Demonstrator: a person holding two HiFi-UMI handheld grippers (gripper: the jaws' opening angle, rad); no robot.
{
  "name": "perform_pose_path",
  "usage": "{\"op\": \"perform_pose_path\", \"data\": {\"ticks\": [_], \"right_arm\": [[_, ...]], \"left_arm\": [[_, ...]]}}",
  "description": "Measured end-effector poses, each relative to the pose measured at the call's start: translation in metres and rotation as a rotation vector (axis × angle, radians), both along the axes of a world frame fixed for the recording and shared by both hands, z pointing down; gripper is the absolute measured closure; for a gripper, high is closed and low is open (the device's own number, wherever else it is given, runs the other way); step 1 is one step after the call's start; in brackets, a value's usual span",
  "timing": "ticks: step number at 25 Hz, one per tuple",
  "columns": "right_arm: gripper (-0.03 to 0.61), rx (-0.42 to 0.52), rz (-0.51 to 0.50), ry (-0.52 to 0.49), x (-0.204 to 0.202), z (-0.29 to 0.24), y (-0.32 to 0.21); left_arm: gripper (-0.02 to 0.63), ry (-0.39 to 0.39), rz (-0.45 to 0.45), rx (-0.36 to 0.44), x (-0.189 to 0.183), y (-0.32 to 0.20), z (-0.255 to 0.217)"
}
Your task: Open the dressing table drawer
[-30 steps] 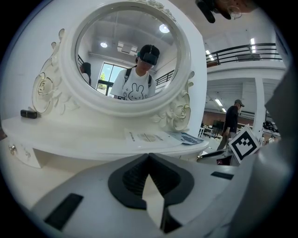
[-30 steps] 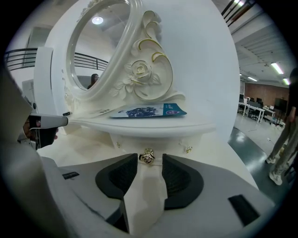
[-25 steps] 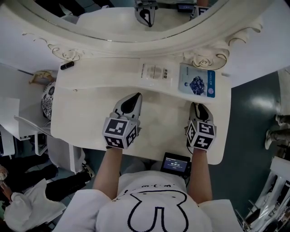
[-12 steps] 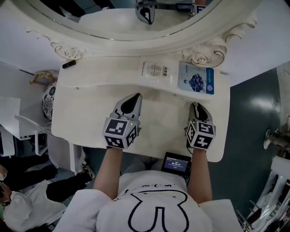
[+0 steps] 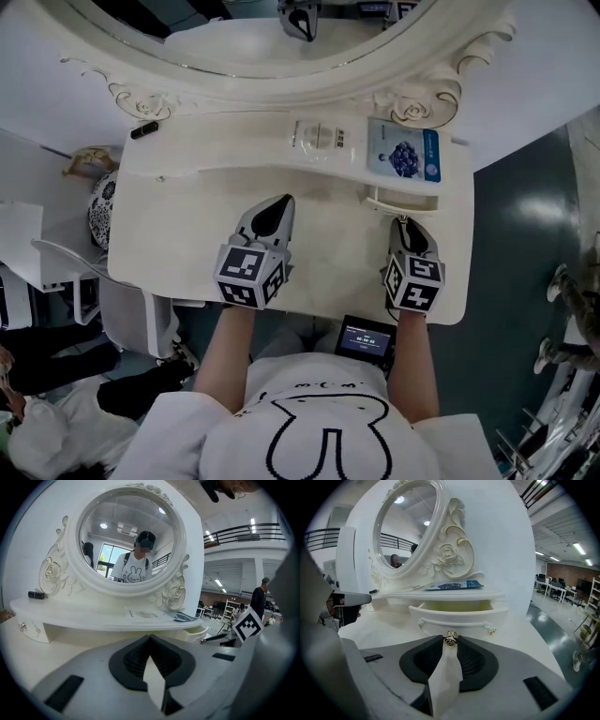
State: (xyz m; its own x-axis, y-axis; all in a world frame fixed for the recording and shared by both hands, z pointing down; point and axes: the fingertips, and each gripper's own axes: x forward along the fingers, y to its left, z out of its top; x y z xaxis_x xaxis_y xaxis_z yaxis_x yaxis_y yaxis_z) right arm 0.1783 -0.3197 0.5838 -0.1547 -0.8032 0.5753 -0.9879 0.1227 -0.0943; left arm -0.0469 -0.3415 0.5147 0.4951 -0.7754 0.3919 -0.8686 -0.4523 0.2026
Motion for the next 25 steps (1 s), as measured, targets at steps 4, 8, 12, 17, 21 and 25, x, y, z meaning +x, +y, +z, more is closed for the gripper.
{"op": "perform_pose_path", "data": {"ticks": [4, 8, 12, 17, 21, 25], "right_arm": [[0.472, -0.004, 0.005, 0.0, -0.001, 0.0, 0.009], [0.472, -0.006, 0.008, 0.002, -0.003, 0.0, 0.02], [0.472, -0.006, 0.01, 0.003, -0.004, 0.0, 0.029], [0.472, -0.005, 0.019, 0.003, -0.004, -0.001, 0.038], [0.471, 0.01, 0.017, -0.002, -0.005, -0.004, 0.042], [0.471, 0.012, 0.018, -0.005, -0.005, -0.003, 0.045]], "left_arm": [[0.601, -0.002, 0.018, 0.001, 0.002, 0.006, -0.001], [0.601, -0.003, 0.032, 0.005, 0.003, 0.01, -0.003], [0.602, -0.002, 0.045, 0.01, 0.005, 0.015, -0.004], [0.601, -0.003, 0.058, 0.011, 0.006, 0.022, -0.004], [0.601, 0.0, 0.056, 0.009, 0.005, 0.027, -0.003], [0.601, 0.0, 0.058, 0.012, 0.007, 0.031, -0.002]]}}
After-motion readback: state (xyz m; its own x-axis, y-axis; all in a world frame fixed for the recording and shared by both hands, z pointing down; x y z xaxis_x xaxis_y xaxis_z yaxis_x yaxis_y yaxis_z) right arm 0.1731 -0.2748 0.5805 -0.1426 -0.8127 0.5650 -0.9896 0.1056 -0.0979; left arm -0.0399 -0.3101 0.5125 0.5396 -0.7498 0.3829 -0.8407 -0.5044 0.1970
